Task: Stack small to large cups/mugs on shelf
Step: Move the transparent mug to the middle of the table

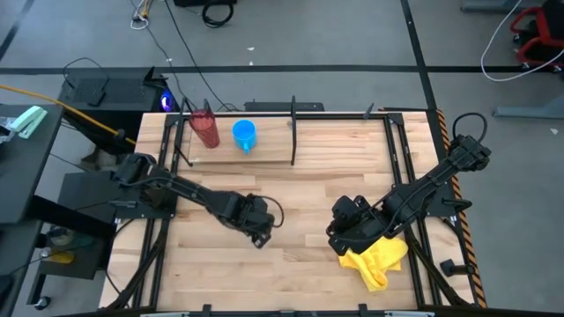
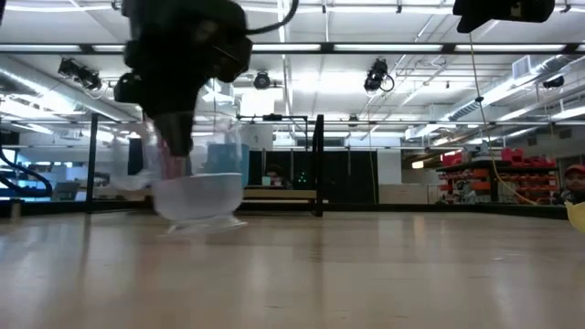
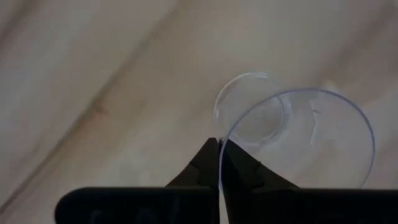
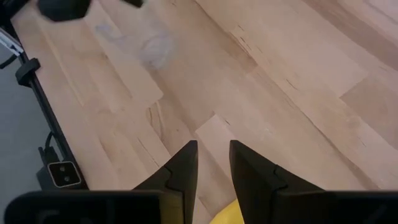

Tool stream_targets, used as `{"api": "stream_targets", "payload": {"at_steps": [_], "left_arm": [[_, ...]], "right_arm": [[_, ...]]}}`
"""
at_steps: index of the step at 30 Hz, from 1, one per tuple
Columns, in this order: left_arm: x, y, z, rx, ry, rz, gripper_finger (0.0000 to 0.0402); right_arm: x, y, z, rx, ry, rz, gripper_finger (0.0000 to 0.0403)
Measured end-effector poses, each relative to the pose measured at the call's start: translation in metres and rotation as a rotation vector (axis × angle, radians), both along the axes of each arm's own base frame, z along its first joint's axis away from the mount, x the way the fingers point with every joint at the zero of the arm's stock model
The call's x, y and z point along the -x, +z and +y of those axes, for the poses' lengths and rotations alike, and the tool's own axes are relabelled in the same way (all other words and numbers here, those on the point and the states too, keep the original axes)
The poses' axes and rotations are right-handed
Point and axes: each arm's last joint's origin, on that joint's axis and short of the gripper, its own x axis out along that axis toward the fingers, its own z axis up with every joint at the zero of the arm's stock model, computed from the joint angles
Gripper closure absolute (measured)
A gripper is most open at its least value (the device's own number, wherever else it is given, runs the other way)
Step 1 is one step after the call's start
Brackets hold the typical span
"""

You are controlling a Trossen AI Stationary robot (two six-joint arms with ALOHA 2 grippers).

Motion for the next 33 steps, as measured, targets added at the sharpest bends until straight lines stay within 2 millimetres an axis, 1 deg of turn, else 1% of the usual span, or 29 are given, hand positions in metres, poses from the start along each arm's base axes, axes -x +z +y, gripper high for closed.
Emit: {"api": "stream_targets", "payload": {"at_steps": [3,6,9,12,15,17,21,25,30,33], "left_arm": [[-0.004,0.000,0.013,0.005,0.086,-0.003,0.0395],[-0.007,0.000,0.027,0.011,0.155,-0.003,0.0395],[-0.010,0.000,0.039,0.013,0.198,-0.004,0.0395],[-0.012,0.000,0.049,0.017,0.244,-0.008,0.0395],[-0.015,0.001,0.058,0.024,0.275,-0.025,0.0395],[-0.017,0.001,0.063,0.028,0.290,-0.040,0.0395],[-0.020,0.002,0.066,0.035,0.301,-0.069,0.0395],[-0.023,0.003,0.065,0.033,0.300,-0.099,0.0394],[-0.023,0.003,0.065,0.032,0.291,-0.103,0.0374],[-0.024,0.003,0.066,0.021,0.289,-0.117,0.0369]], "right_arm": [[0.000,0.000,-0.001,0.031,0.011,-0.008,0.0306],[-0.003,-0.001,-0.007,0.021,-0.055,-0.019,0.0309],[-0.009,-0.011,-0.021,0.003,-0.166,-0.009,0.0309],[-0.018,-0.026,-0.039,0.010,-0.217,-0.018,0.0310],[-0.030,-0.036,-0.054,-0.018,-0.255,-0.089,0.0310],[-0.038,-0.039,-0.061,-0.037,-0.237,-0.140,0.0310],[-0.048,-0.037,-0.069,-0.063,-0.193,-0.201,0.0310],[-0.050,-0.036,-0.074,-0.046,-0.179,-0.195,0.0310],[-0.050,-0.036,-0.075,-0.046,-0.180,-0.192,0.0310],[-0.050,-0.036,-0.075,-0.046,-0.179,-0.192,0.0309]]}}
